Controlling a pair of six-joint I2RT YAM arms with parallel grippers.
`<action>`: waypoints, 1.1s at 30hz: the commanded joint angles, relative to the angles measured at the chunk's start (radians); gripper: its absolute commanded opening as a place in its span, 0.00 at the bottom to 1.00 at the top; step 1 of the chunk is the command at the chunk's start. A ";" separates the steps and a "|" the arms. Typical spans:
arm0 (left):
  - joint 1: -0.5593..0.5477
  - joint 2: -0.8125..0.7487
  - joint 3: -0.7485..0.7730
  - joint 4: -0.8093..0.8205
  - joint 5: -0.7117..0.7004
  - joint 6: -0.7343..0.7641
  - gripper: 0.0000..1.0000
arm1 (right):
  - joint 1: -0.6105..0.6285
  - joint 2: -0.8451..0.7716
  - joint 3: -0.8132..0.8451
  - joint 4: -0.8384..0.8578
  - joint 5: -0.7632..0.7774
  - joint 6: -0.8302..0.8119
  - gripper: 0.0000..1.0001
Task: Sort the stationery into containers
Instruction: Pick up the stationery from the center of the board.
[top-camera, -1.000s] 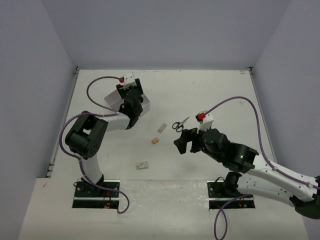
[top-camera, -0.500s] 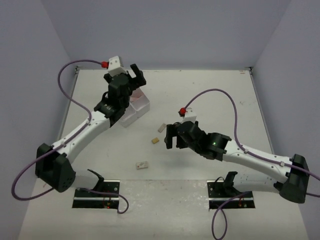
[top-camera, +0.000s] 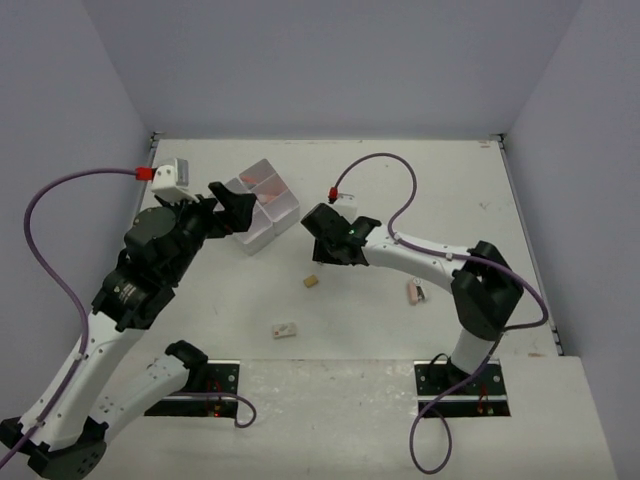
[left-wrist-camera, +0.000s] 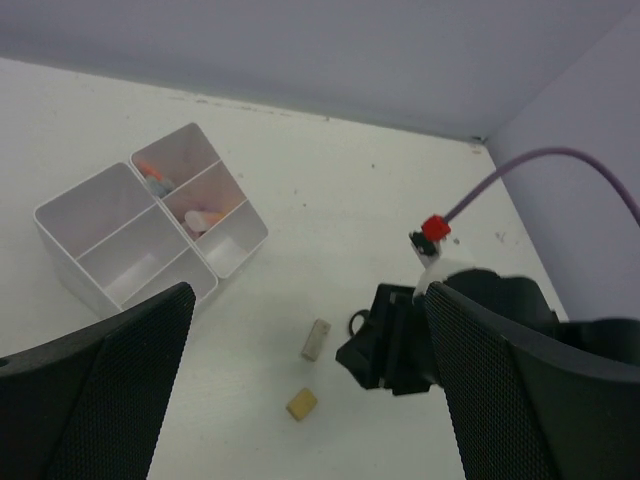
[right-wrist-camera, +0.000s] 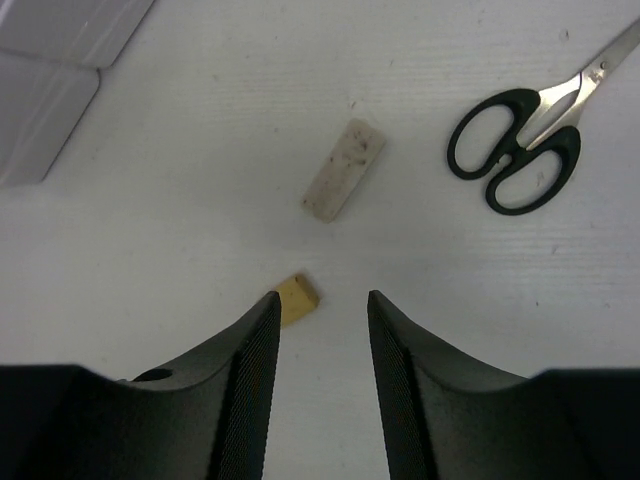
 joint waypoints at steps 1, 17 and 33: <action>-0.001 -0.076 -0.049 -0.118 0.080 0.102 1.00 | -0.039 0.118 0.139 -0.061 0.024 0.047 0.46; 0.001 -0.120 -0.284 -0.030 0.025 0.172 1.00 | -0.071 0.327 0.227 -0.082 0.016 0.134 0.48; 0.001 -0.133 -0.298 -0.023 0.055 0.175 1.00 | -0.087 0.356 0.222 -0.009 -0.006 0.133 0.43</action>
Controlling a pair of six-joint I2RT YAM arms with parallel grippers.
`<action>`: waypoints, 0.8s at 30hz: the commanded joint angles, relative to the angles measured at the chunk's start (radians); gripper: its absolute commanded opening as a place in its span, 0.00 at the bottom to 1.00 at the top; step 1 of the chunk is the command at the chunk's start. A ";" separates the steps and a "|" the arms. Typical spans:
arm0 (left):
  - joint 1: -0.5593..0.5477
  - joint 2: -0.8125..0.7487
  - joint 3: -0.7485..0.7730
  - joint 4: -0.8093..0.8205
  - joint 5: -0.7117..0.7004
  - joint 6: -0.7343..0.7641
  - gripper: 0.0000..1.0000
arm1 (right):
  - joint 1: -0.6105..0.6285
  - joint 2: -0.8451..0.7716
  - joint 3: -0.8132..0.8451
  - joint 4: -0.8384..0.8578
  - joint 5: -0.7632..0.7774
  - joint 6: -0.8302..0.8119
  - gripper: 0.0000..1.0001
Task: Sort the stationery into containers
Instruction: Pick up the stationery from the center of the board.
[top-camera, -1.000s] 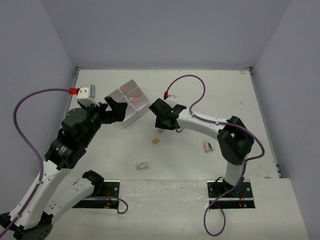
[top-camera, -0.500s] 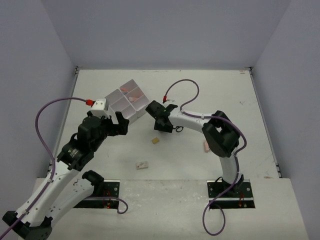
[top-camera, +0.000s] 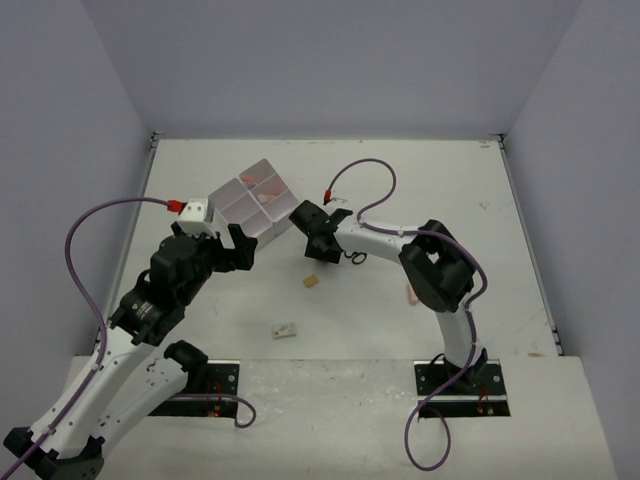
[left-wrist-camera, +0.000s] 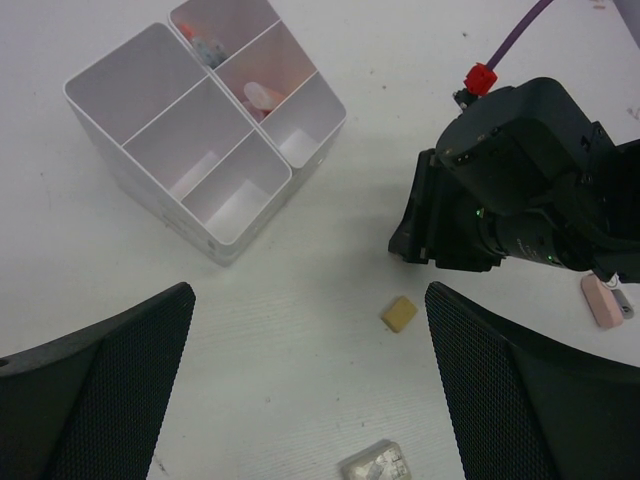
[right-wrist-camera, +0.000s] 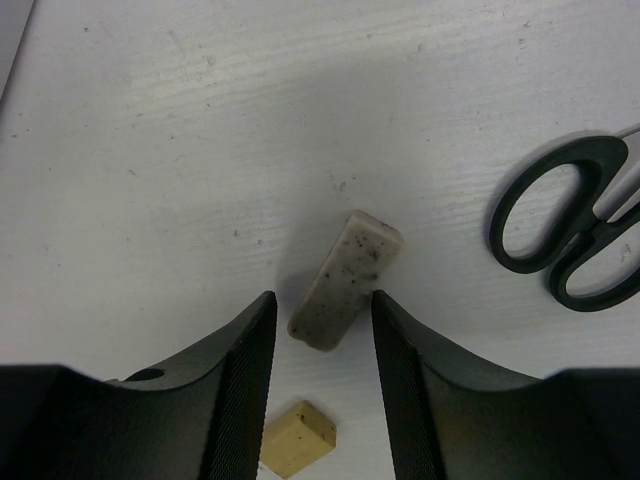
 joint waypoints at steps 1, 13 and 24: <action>0.001 0.004 -0.001 0.039 0.025 0.034 1.00 | -0.020 0.025 0.023 0.023 0.002 0.034 0.42; 0.002 -0.007 -0.002 0.038 0.023 0.037 1.00 | -0.014 -0.069 -0.006 0.034 -0.016 0.036 0.15; 0.001 -0.020 0.000 0.034 -0.007 0.047 1.00 | -0.012 -0.128 0.224 0.061 -0.073 -0.051 0.16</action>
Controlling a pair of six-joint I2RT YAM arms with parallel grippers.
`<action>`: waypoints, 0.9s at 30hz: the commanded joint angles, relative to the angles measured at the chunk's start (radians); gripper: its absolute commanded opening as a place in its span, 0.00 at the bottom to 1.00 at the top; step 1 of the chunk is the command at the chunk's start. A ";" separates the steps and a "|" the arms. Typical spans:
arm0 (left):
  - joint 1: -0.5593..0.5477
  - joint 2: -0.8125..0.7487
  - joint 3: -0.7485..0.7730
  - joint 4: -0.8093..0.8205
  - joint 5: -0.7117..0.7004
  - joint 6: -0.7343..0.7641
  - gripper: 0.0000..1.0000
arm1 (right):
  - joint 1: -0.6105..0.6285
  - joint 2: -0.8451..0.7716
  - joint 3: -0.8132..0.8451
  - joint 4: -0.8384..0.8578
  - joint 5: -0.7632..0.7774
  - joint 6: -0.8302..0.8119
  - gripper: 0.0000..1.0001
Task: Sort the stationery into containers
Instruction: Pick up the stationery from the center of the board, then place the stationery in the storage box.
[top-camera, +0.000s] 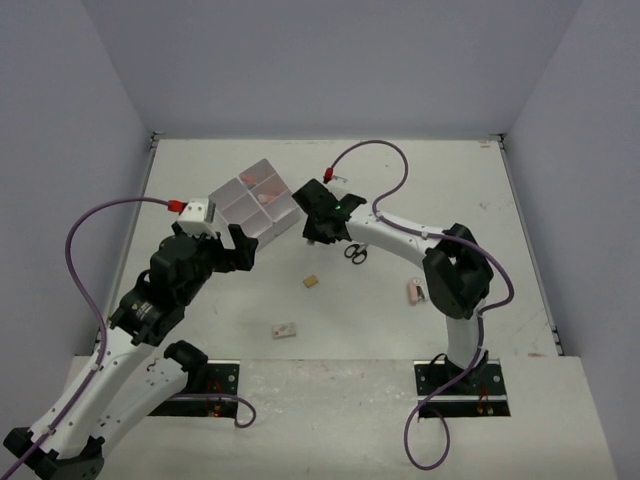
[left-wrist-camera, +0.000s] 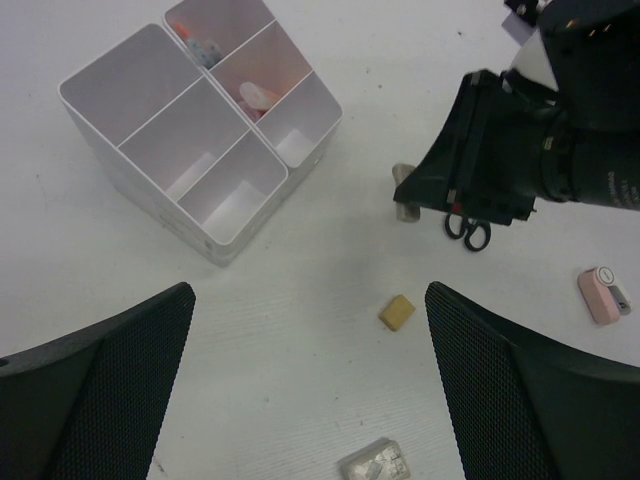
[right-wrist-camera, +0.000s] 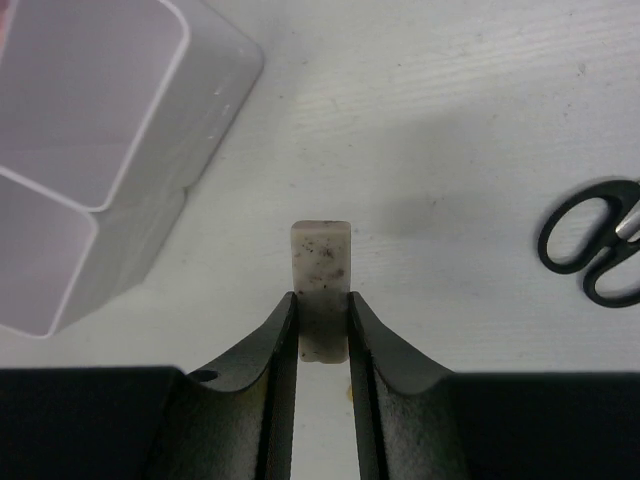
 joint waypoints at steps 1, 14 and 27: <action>0.000 -0.020 -0.002 0.036 -0.020 0.046 1.00 | 0.004 0.014 0.234 0.017 -0.028 -0.037 0.16; 0.002 -0.015 -0.004 0.041 -0.015 0.055 1.00 | -0.006 0.245 0.530 -0.044 -0.074 -0.047 0.17; 0.002 -0.005 -0.004 0.046 0.004 0.061 1.00 | -0.016 0.288 0.544 -0.007 -0.085 -0.055 0.21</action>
